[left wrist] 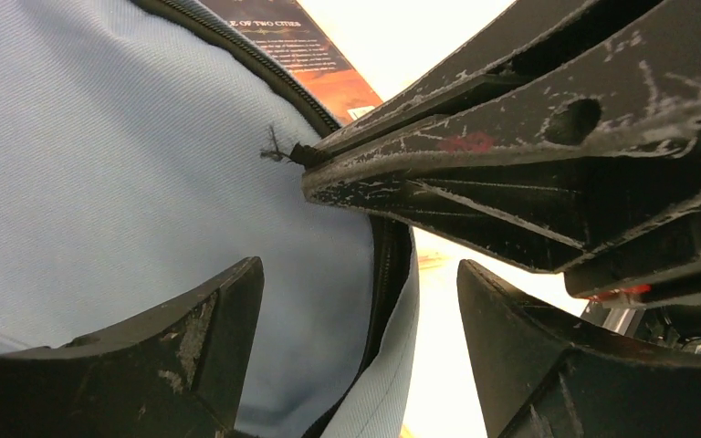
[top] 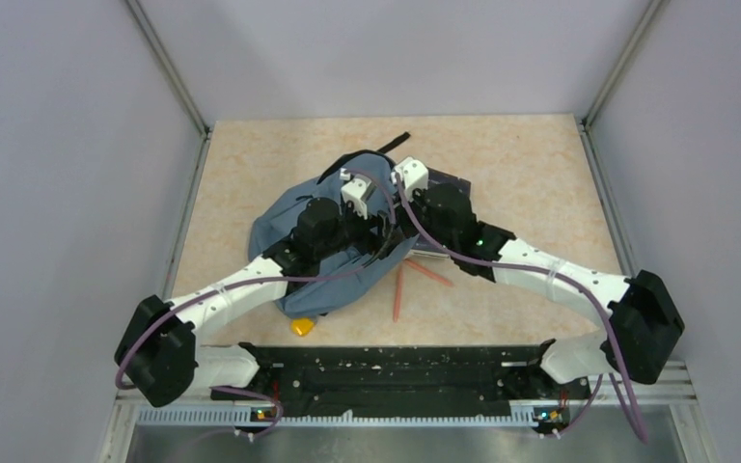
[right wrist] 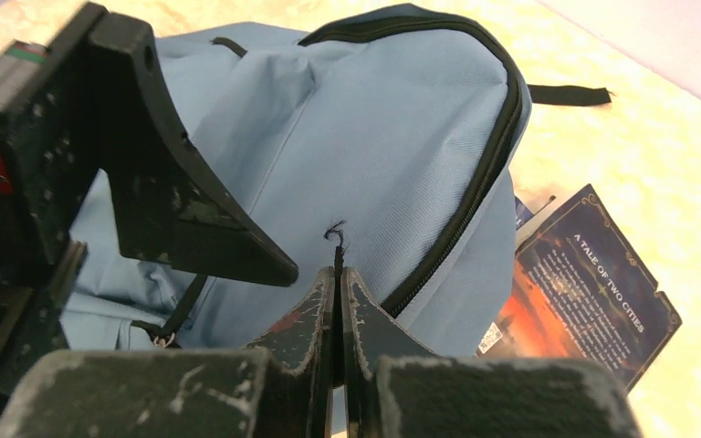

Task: Pack the student bag
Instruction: Unzip the student bag at the center of the board.

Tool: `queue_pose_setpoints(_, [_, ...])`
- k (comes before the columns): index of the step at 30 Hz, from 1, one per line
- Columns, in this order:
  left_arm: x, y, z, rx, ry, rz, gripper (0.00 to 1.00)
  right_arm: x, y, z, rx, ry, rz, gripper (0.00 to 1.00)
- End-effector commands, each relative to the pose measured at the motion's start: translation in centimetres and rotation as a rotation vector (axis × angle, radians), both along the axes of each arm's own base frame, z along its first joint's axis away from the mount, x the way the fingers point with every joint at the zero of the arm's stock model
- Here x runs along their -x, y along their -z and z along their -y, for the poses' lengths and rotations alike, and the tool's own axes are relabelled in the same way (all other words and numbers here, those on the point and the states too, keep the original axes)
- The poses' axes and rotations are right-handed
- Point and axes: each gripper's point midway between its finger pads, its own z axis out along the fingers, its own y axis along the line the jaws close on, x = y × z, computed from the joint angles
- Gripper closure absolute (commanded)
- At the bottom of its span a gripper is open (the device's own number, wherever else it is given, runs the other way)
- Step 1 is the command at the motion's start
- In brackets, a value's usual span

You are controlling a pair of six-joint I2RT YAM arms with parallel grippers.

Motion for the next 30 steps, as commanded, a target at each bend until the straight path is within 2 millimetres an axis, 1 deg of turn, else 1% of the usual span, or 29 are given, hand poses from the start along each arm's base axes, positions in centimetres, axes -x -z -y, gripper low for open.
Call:
queue_pose_setpoints(1, [-0.6,-2.7,1.7,0.076,0.03,0.065,0.18,0.5,-5.4,-0.8,-0.199,-0.006,0.065,1.0])
queue_pose_setpoints(3, [-0.8,-1.9,1.8,0.06,0.022,0.052,0.2,0.5,-5.5,-0.7,-0.211,0.001,0.065,1.0])
queue_pose_setpoints(4, [-0.9,-1.6,1.8,0.052,0.014,0.046,0.24,0.5,-5.6,-0.6,-0.219,0.005,0.064,1.0])
queue_pose_setpoints(7, [-0.9,-0.8,1.9,0.032,0.01,0.034,0.5,0.6,-5.8,-0.5,-0.24,0.017,0.066,1.0])
queue_pose_setpoints(10, [-0.9,-0.3,1.8,0.015,0.001,0.028,0.8,0.4,-5.9,-0.1,-0.245,0.036,0.072,1.0])
queue_pose_setpoints(12, [-0.9,0.1,1.5,0.003,-0.015,0.027,0.95,0.2,-5.7,0.2,-0.242,0.062,0.072,1.0])
queue_pose_setpoints(13, [-0.9,0.2,1.3,-0.005,-0.021,0.026,1.0,0.0,-5.6,0.4,-0.242,0.075,0.073,1.0])
queue_pose_setpoints(17, [-0.9,0.9,0.3,-0.052,-0.045,0.033,1.0,-0.8,-4.8,1.3,-0.22,0.147,0.068,1.0])
queue_pose_setpoints(22, [-0.6,1.7,-1.4,-0.137,-0.071,0.052,1.0,-2.0,-4.6,2.9,-0.225,0.21,0.057,1.0])
queue_pose_setpoints(25, [-0.3,1.7,-2.2,-0.168,-0.081,0.054,1.0,-2.5,-4.7,3.2,-0.228,0.195,0.052,1.0])
queue_pose_setpoints(30, [0.1,1.3,-3.5,-0.21,-0.104,0.055,1.0,-3.9,-4.9,4.2,-0.198,0.229,0.059,1.0])
